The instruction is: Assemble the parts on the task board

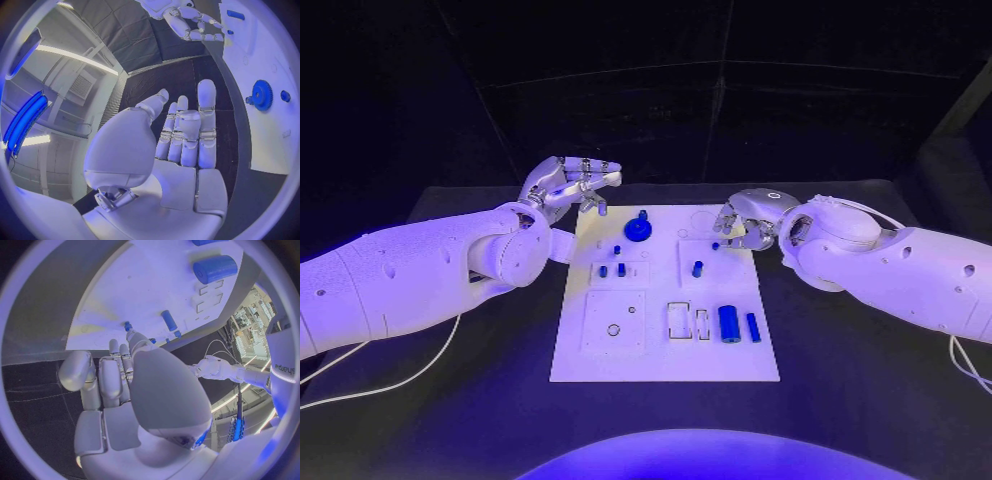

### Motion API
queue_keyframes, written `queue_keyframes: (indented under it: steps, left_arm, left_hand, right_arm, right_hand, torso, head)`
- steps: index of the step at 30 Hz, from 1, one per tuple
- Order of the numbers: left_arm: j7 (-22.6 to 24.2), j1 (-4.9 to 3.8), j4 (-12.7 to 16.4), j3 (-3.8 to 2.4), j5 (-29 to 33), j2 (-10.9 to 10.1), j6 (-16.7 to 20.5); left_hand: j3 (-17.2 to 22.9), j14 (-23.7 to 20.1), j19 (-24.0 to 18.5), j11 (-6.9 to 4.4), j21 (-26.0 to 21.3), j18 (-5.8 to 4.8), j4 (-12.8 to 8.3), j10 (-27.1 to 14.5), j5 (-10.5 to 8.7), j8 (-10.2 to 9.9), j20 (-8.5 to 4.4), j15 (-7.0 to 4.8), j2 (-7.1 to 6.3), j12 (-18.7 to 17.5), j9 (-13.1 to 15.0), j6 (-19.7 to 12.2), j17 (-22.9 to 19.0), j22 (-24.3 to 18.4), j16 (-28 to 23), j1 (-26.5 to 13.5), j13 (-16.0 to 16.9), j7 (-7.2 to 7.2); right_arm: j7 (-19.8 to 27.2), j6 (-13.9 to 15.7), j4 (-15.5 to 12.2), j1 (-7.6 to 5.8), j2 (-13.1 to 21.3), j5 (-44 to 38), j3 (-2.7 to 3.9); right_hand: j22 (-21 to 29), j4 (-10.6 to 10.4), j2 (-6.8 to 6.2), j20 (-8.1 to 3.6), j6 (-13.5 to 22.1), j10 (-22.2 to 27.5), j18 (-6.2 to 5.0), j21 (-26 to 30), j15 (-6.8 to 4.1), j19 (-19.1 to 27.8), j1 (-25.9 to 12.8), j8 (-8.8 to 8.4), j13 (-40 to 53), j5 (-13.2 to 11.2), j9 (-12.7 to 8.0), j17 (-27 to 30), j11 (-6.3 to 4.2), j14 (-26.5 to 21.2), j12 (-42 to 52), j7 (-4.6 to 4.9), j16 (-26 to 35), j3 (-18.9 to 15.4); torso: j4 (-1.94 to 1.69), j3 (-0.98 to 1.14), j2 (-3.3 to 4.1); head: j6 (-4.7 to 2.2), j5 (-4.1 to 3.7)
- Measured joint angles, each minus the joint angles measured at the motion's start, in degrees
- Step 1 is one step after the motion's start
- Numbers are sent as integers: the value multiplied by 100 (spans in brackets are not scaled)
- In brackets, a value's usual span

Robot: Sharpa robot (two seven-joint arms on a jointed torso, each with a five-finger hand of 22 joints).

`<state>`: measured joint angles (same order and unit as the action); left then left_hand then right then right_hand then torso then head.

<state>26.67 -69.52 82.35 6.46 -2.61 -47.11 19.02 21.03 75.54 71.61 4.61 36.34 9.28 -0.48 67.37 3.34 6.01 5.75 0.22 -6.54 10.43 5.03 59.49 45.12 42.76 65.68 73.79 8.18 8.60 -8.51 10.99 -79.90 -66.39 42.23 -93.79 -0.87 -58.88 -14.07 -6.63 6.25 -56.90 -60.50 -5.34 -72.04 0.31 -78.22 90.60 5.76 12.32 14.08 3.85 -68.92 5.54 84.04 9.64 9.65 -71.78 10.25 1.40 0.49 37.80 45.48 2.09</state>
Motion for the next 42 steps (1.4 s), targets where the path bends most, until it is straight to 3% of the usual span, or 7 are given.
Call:
queue_keyframes:
  steps: [8,17,30,42]
  left_arm:
    - [10,7,15,1,121,4,-90]
    - [10,10,-11,2,165,10,-145]
    - [-13,11,-35,2,187,15,-198]
    - [-56,11,-35,2,192,8,-236]
  left_hand:
    - [0,-41,-20,0,-60,0,0,0,0,0,17,0,26,0,-5,0,-59,-54,-28,26,6,0]
    - [-16,-73,-49,0,-84,0,16,0,0,0,22,-9,26,0,-11,0,-94,-63,-66,26,12,0]
    - [-31,-122,-64,22,-127,-2,0,-22,0,0,20,0,49,22,-21,0,-151,-86,-89,49,17,0]
    - [-47,-184,-84,43,-162,-2,-16,-44,0,0,39,20,75,22,-27,-23,-239,-108,-145,76,16,21]
  right_arm:
    - [-5,-126,117,107,-130,-7,-5]
    - [-14,-152,206,127,-231,-28,-5]
    - [-92,-292,232,127,-325,-154,24]
    - [-310,-348,178,138,-361,-498,32]
  right_hand:
    - [-29,54,0,0,-20,-41,0,0,0,0,0,-31,-122,-25,0,-37,41,0,-34,20,-57,116]
    - [-57,62,0,20,-40,-83,0,-24,0,-20,0,-66,-210,-57,8,-59,40,0,-34,40,-60,236]
    - [-338,277,62,-41,-378,-504,0,-223,-24,-125,61,-28,-328,-123,47,-21,-94,-20,-34,-95,-127,623]
    - [-501,618,60,-103,-544,-708,1,-332,-64,-187,60,-28,-420,-364,53,34,-135,-21,-68,-113,-127,1046]
  torso:
    - [4,2,-1]
    - [8,4,-2]
    - [7,0,-3]
    - [5,-1,-3]
  head:
    - [6,10]
    - [2,-4]
    - [29,10]
    - [64,-1]
